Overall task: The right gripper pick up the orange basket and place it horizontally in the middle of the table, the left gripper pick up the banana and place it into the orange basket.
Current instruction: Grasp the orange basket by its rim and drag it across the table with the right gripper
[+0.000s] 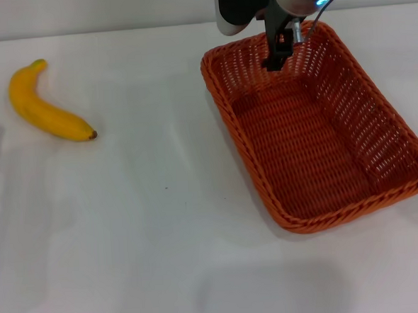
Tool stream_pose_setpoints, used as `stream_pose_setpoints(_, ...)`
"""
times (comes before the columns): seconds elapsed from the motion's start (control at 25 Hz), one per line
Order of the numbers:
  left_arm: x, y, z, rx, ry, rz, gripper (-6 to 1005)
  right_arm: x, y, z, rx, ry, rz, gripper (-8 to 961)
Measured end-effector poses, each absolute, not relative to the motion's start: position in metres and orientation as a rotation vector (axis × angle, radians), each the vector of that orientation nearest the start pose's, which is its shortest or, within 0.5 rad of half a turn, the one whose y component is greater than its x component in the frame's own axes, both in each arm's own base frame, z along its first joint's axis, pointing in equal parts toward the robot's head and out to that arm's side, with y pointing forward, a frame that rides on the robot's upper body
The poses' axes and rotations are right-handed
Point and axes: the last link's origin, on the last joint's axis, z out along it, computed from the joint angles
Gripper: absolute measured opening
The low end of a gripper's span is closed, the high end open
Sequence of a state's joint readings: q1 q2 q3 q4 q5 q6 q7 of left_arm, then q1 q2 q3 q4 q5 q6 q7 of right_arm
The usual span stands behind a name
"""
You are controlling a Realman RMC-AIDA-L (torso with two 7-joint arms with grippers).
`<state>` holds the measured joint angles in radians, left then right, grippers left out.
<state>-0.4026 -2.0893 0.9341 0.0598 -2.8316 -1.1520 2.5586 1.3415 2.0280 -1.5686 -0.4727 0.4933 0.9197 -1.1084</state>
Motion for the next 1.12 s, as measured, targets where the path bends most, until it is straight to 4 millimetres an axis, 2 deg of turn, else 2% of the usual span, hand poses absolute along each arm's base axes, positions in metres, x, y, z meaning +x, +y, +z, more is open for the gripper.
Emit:
stream_pose_setpoints(0.48, -0.381, 0.313, 0.024, -1.263, -0.916, -0.876, 880, 0.077, 0.471, -0.076, -2.541, -0.422, -0.864, 813)
stream_pose_setpoints(0.8, -0.38, 0.313, 0.024, -1.266, -0.913, -0.878, 880, 0.083, 0.47, -0.077, -2.541, -0.4, -0.881, 812)
stream_pose_setpoints(1.0, -0.38, 0.313, 0.024, -1.263, -0.912, -0.88, 880, 0.085, 0.469, -0.08, -2.509, -0.48, -0.912, 811)
stream_pose_setpoints(1.12, -0.38, 0.313, 0.024, -1.262, -0.912, -0.879, 880, 0.084, 0.467, -0.082, -2.495, -0.522, -0.935, 698)
